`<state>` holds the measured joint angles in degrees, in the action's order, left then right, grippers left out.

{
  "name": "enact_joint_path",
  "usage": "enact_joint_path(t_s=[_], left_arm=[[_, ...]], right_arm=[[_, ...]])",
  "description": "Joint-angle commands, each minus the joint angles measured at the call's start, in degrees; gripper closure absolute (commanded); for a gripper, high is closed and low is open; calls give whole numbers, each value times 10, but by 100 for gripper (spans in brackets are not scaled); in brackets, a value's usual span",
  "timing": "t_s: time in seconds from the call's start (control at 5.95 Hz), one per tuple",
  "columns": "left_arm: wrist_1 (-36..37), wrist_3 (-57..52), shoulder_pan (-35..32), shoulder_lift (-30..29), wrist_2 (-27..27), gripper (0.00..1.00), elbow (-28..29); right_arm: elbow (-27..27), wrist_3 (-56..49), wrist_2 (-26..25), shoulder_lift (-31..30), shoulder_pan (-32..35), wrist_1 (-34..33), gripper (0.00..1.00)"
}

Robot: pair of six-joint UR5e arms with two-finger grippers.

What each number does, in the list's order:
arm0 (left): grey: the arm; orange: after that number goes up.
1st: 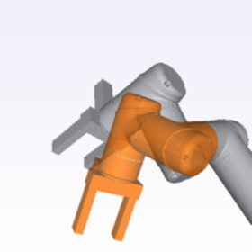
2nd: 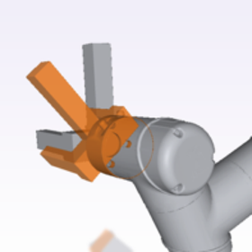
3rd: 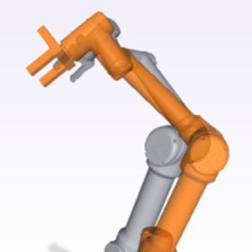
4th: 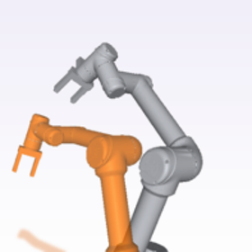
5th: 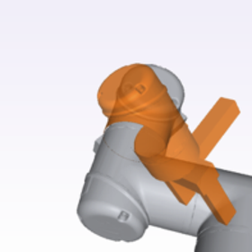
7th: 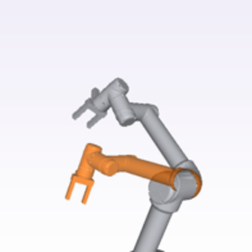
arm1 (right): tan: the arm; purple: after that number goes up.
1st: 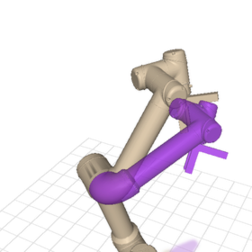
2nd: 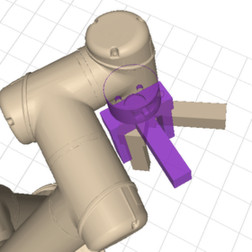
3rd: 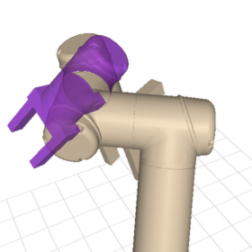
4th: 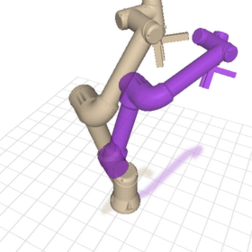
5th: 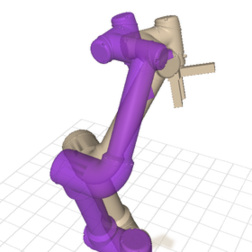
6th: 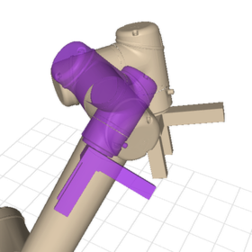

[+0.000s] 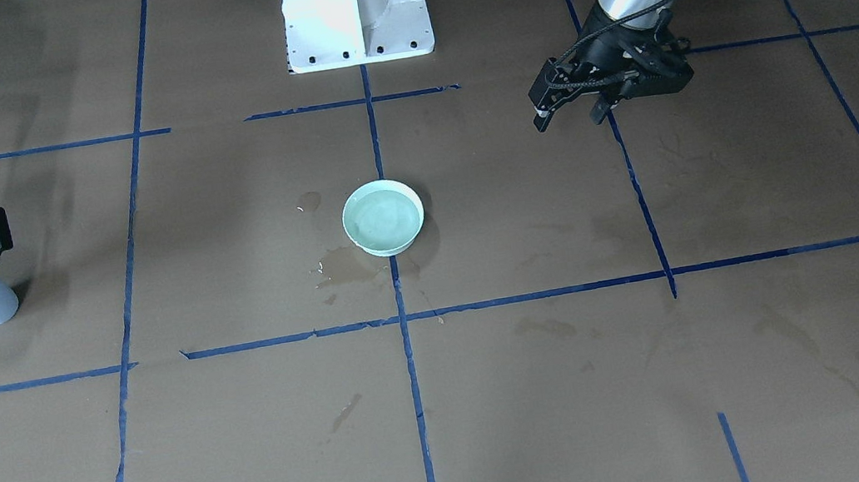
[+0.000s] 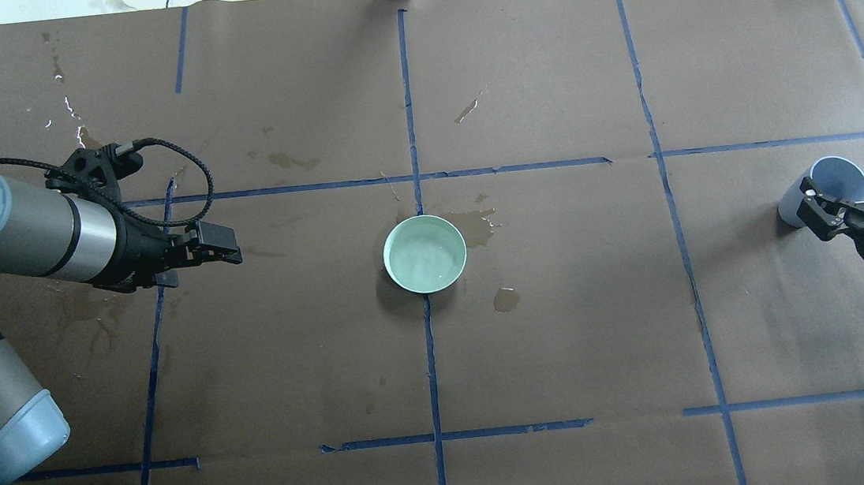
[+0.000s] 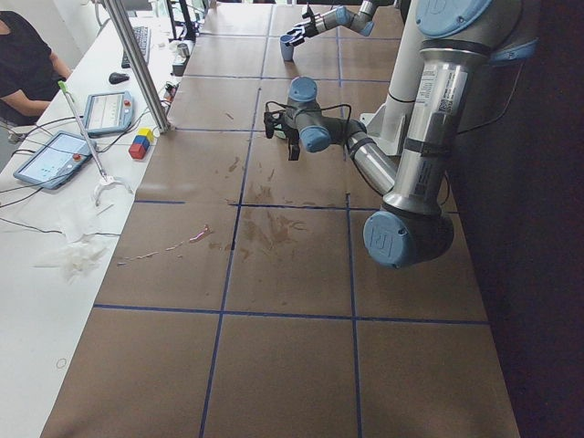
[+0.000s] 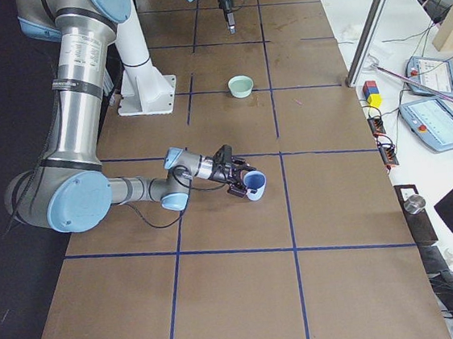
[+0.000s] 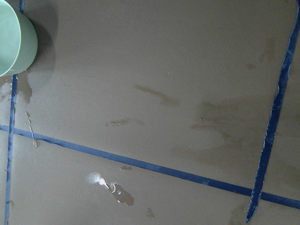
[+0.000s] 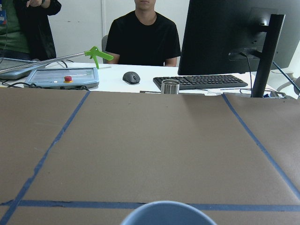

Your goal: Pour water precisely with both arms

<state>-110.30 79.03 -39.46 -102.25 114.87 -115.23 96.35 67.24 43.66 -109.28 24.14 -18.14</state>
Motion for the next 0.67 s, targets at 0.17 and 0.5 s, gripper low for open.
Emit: enact_joint_path(t_s=[0.17,0.5], left_arm=[[37,5,10,-11,1,0,7],[139,6,37,-118,0,0,22]], right_arm=[[57,-65,82,-32,75,-1,0],[65,-121,234,-29,176,-10,0]])
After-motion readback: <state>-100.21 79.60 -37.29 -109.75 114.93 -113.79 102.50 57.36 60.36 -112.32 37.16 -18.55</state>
